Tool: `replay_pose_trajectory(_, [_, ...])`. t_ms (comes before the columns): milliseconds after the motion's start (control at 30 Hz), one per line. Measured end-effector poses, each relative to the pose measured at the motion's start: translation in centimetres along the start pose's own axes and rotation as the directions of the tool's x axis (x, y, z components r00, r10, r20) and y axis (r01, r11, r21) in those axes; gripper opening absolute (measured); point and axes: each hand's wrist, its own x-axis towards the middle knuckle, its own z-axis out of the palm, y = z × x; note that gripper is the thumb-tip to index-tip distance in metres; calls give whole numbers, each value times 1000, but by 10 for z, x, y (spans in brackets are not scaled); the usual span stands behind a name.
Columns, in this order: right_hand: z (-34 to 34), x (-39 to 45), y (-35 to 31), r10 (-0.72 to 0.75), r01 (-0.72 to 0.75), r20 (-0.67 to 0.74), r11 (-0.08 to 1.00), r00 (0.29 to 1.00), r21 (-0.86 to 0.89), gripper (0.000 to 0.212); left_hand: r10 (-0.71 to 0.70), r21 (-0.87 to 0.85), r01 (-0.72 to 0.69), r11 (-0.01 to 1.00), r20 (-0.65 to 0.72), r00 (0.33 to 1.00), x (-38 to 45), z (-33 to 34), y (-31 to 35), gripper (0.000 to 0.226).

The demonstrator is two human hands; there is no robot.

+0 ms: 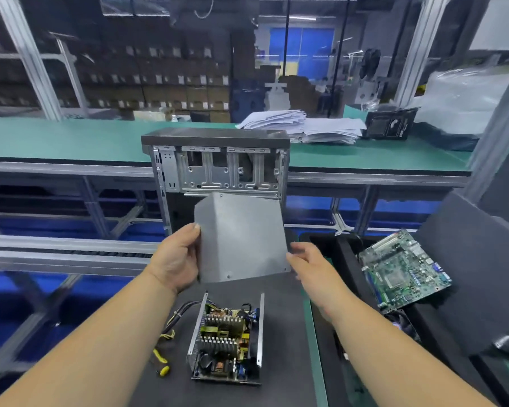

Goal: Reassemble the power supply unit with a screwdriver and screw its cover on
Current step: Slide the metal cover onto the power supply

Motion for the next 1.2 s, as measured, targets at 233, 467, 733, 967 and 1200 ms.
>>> replay_pose_trajectory(233, [-28,-17,-22,-6,-69,261,959,965,276,143,12,196,-39,980,137,991,-38,50,-11,25])
replay_pose_trajectory(467, [-27,-29,-20,-13,-154,323,861,946,485,134,9,387,-61,920,135,991,-60,88,-10,19])
replay_pose_trajectory(733, [-24,-32,-17,17,-169,251,783,968,598,104,2,412,-101,906,233,972,-64,69,-1,29])
replay_pose_trajectory(967, [-15,-14,-24,166,-356,316,443,934,822,84,88,423,-144,895,151,985,-44,7,5,27])
replay_pose_trajectory(1200, [12,-4,-38,207,-310,233,696,950,647,96,172,457,-318,831,332,927,-21,-39,7,36])
